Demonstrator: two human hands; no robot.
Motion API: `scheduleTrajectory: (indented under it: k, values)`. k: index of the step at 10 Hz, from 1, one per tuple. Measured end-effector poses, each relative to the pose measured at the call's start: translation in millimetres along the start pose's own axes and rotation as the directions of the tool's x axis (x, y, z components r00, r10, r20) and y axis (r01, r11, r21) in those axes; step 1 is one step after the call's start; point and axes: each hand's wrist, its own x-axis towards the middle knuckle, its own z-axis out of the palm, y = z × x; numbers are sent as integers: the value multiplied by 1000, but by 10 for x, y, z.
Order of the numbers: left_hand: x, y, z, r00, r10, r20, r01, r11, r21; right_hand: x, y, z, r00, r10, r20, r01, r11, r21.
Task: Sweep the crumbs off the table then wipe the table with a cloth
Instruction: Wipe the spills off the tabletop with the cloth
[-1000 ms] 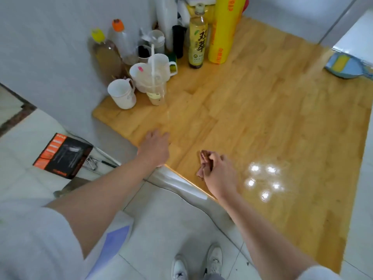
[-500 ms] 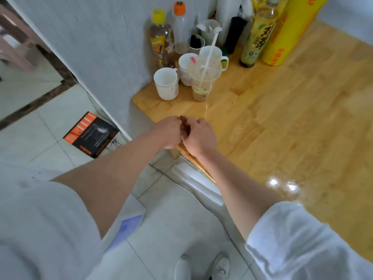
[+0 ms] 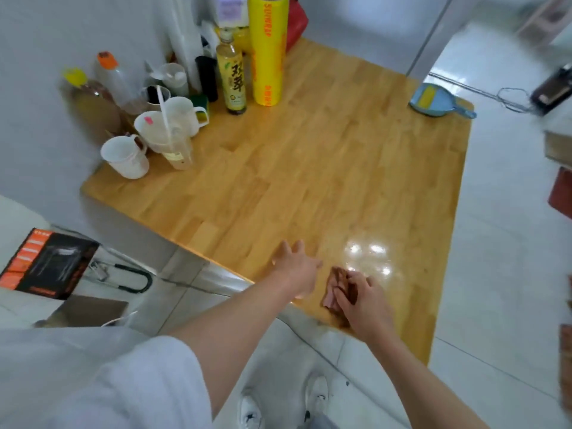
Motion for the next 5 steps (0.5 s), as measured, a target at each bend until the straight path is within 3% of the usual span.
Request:
scheduleTrajectory:
  k: [2, 3, 4, 5]
  values:
    - [-45, 420, 296, 983, -80, -165, 63, 992, -106, -322, 848, -417, 991, 137, 6, -137, 990, -24]
    - [-73, 538, 420, 964, -131, -231, 100, 985, -139, -312, 906, -468, 993, 117, 32, -115, 992, -58]
    - [-153, 796, 518, 964, -158, -213, 125, 979, -160, -337, 935, -579, 994, 70, 78, -68, 997, -33]
    - [-326, 989, 413, 956, -225, -186, 191, 964, -184, -176, 868, -918, 971, -76, 229, 109, 984, -138]
